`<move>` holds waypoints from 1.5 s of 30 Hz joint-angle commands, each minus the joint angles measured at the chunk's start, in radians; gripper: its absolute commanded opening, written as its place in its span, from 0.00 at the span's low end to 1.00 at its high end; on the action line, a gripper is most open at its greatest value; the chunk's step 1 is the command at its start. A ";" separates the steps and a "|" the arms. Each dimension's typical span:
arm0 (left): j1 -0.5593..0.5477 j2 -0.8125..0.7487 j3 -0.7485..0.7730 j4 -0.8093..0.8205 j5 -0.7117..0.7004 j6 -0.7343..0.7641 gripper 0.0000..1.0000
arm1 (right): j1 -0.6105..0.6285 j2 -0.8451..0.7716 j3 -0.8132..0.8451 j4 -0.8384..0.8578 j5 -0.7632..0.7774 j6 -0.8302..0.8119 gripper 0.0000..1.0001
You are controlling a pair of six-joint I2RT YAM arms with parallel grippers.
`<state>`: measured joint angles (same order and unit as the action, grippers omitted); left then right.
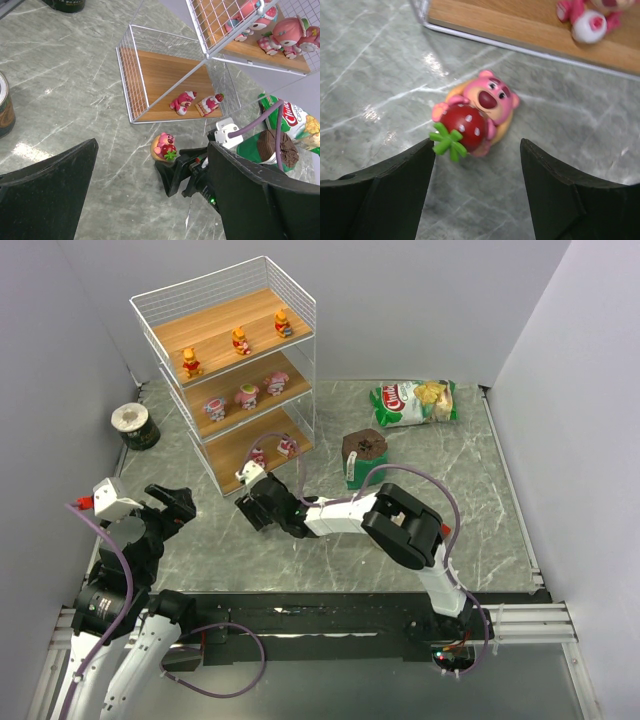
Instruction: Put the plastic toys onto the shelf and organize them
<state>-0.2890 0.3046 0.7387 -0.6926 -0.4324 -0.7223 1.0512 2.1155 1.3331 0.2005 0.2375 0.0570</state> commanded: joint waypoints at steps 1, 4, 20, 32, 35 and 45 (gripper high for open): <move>-0.002 -0.009 -0.001 0.028 -0.008 -0.006 0.96 | -0.010 -0.092 -0.003 -0.021 0.077 0.118 0.76; -0.002 -0.012 -0.002 0.028 -0.009 -0.006 0.96 | -0.019 -0.112 -0.024 -0.018 0.089 0.179 0.75; -0.002 -0.010 -0.002 0.030 -0.006 -0.005 0.97 | -0.097 -0.152 -0.069 0.002 0.077 0.311 0.70; -0.002 0.001 -0.001 0.030 -0.003 -0.003 0.97 | -0.074 -0.201 -0.134 0.151 -0.018 0.199 0.72; -0.002 -0.001 -0.001 0.030 -0.003 -0.003 0.96 | -0.071 -0.186 -0.107 0.143 -0.052 0.175 0.75; -0.002 -0.005 -0.002 0.030 -0.006 -0.005 0.96 | -0.088 -0.109 -0.014 0.129 -0.112 0.145 0.73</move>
<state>-0.2893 0.2981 0.7387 -0.6926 -0.4324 -0.7227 0.9737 1.9873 1.2613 0.2928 0.1524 0.2283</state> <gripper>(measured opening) 0.967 0.731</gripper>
